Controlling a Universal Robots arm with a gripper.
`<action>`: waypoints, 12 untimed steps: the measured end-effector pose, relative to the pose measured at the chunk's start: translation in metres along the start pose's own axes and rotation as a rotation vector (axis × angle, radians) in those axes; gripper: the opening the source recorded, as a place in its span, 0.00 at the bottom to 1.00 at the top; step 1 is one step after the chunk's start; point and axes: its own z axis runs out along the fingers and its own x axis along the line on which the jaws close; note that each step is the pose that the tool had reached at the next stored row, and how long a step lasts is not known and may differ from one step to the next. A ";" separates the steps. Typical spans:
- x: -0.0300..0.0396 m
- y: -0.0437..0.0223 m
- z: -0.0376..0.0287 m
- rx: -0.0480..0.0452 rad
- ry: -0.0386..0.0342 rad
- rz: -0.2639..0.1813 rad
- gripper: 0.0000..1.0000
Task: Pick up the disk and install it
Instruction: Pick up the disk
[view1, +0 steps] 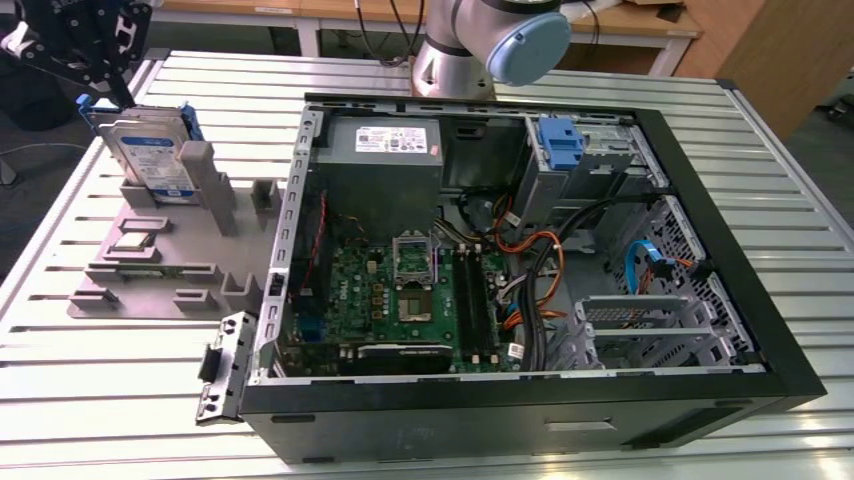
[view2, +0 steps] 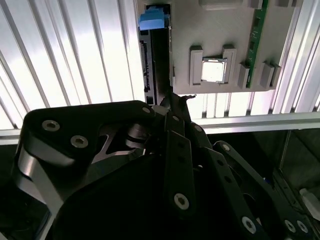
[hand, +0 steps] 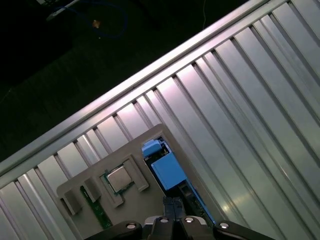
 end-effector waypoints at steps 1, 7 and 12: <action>0.0000 0.0000 0.0000 0.0000 0.0002 -0.005 0.11; 0.0000 0.0000 0.0000 0.0001 0.0013 -0.028 0.11; 0.0000 0.0000 0.0000 0.0002 0.0013 -0.029 0.11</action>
